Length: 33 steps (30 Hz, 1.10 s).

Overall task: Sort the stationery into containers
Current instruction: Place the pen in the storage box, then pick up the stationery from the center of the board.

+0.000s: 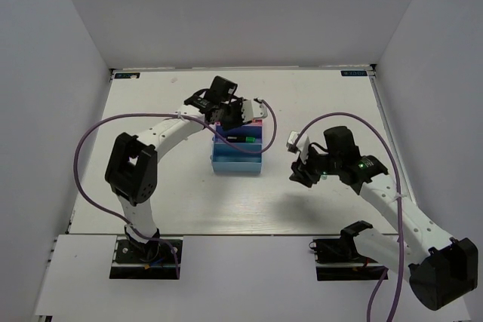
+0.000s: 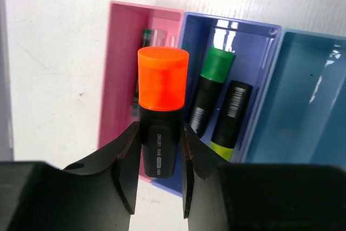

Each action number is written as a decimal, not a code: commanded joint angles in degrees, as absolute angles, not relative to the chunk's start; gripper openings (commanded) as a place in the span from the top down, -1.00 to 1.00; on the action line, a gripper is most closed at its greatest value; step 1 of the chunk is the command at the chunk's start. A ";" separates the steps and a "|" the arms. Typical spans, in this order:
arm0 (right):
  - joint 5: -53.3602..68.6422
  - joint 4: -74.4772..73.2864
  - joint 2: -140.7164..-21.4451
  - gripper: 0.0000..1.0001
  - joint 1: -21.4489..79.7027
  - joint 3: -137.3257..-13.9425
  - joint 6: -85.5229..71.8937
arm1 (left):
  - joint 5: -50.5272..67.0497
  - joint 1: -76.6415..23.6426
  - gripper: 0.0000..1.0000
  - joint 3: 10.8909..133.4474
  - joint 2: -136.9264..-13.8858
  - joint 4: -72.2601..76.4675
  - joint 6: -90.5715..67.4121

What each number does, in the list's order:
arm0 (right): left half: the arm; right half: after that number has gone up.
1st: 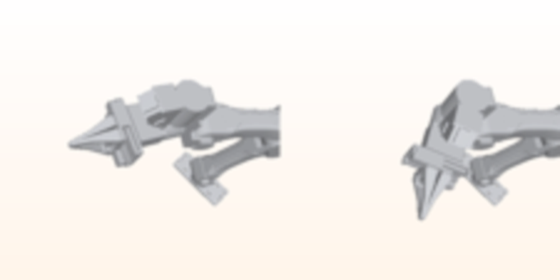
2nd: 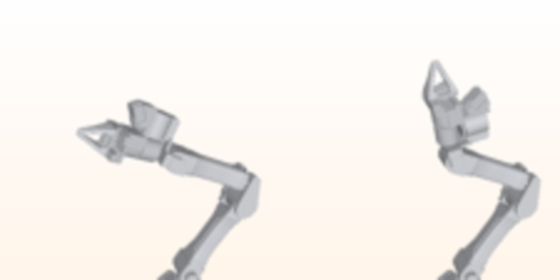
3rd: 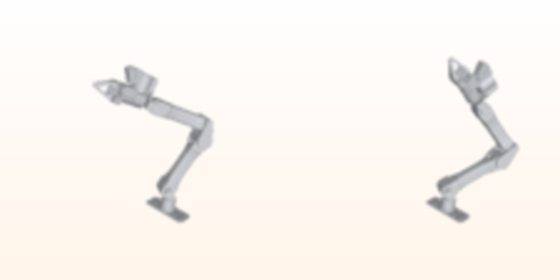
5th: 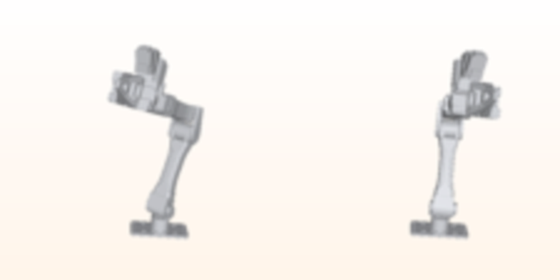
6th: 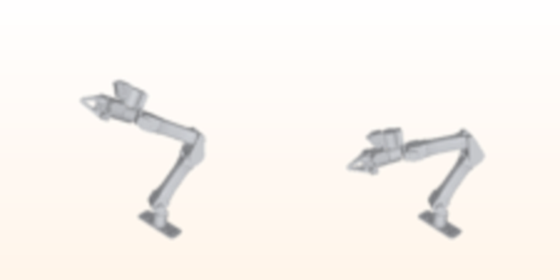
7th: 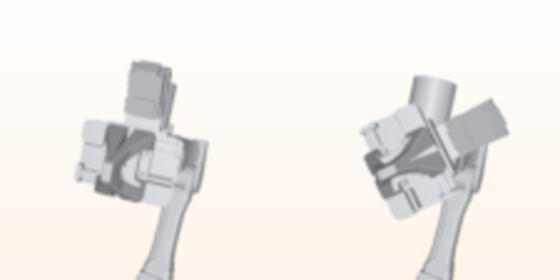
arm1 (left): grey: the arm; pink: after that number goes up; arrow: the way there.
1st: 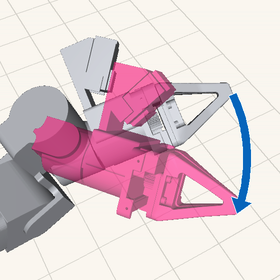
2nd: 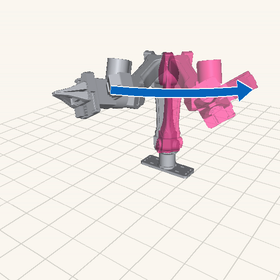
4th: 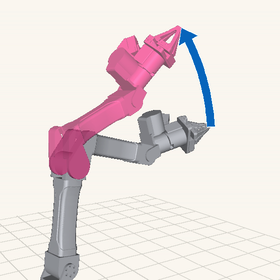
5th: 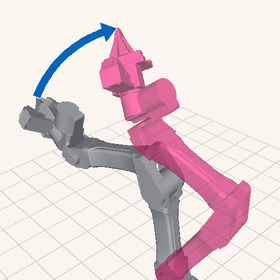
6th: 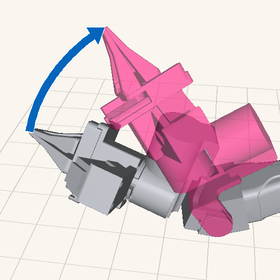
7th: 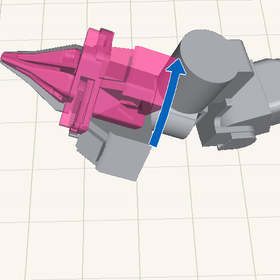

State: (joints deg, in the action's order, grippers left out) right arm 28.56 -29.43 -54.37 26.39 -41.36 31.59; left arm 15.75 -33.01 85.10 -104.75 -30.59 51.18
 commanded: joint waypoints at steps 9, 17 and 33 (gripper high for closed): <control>29.00 -26.98 -53.70 -0.19 24.35 -40.96 30.15 | 19.69 -32.70 0.63 80.95 -103.36 -26.98 47.29; 27.43 -26.02 -53.26 -0.63 22.76 -39.99 28.75 | 18.37 -32.17 0.00 79.02 -103.01 -21.72 43.78; 5.36 -29.96 -68.10 0.77 16.27 -45.26 20.47 | 0.72 -33.23 0.84 78.49 -82.19 -33.70 7.59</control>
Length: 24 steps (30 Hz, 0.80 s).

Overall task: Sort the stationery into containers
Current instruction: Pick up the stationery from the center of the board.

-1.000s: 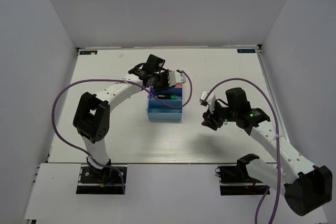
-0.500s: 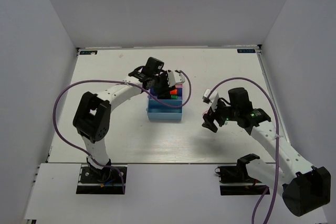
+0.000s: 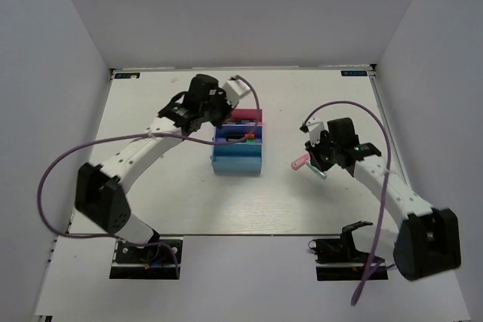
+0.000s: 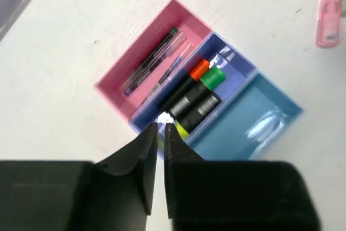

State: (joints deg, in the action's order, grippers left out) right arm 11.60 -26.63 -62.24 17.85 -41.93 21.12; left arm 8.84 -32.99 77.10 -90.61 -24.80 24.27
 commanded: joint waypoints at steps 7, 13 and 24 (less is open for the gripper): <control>2.55 -29.62 -79.97 -0.07 16.00 -48.60 20.74 | 0.35 -31.83 -0.87 47.24 -55.31 -36.21 -10.00; 3.25 -30.58 -88.93 -0.26 16.78 -53.52 19.33 | 0.00 -27.26 -0.93 34.64 -40.88 -38.05 -11.34; 1.50 -29.88 -95.19 0.32 16.09 -53.61 21.00 | 5.98 -22.59 -0.95 30.67 -35.07 -38.06 -12.65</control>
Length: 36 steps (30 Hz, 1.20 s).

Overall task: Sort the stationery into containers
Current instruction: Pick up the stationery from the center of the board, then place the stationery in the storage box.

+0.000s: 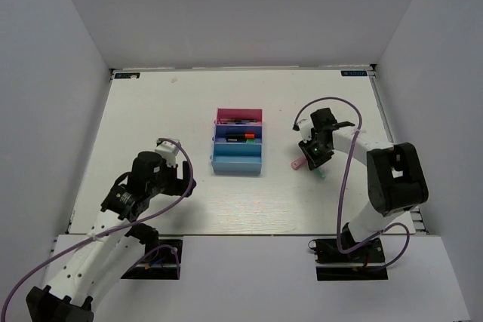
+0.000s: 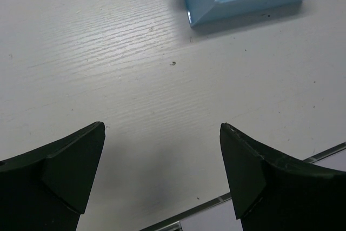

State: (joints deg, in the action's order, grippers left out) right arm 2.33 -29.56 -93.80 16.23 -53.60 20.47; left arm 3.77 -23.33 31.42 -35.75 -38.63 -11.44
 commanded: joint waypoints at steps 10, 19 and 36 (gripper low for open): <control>22.73 -43.55 -83.77 1.00 17.83 -59.98 29.77 | 6.24 -22.41 -0.95 30.32 -35.42 -38.06 -12.75; 41.56 -50.89 -92.89 1.00 26.97 -83.92 44.11 | 5.54 -21.71 -0.95 30.06 -36.47 -38.14 -12.48; 28.75 -41.04 -111.88 0.98 42.19 -98.08 44.47 | 4.04 -21.53 -0.95 30.06 -37.09 -38.93 -11.78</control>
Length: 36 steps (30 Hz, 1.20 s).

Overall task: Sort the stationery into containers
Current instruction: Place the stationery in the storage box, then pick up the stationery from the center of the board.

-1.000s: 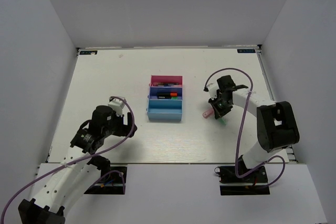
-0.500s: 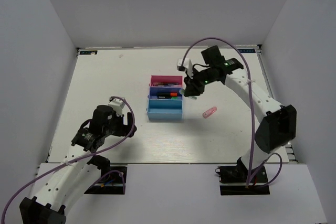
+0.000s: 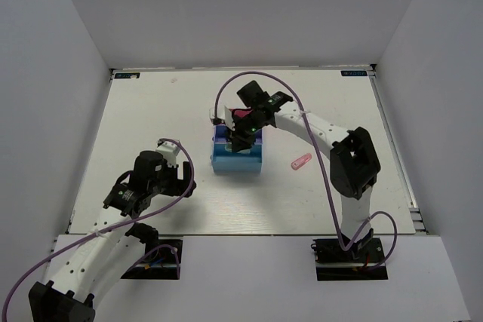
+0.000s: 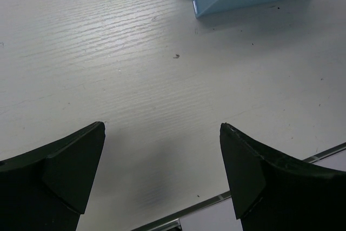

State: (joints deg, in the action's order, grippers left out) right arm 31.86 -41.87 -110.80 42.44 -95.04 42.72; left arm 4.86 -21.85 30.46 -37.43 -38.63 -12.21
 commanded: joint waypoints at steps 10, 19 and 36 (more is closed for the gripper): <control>26.02 -43.33 -108.56 -0.43 42.28 -98.08 42.98 | 3.96 -21.45 -0.95 30.15 -36.39 -38.93 -11.69; 21.27 -47.01 -89.33 1.00 34.99 -77.89 67.35 | 4.74 -21.53 -0.95 30.06 -35.68 -38.76 -11.60; 22.77 -52.74 -99.56 0.17 18.10 -67.58 111.71 | 4.40 -21.45 -0.95 30.06 -37.61 -39.29 -11.43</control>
State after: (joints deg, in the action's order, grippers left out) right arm 21.39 -52.58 -96.53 18.46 -63.75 105.73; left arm 4.71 -21.80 30.46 -37.50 -39.05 -11.84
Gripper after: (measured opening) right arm 0.416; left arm 0.970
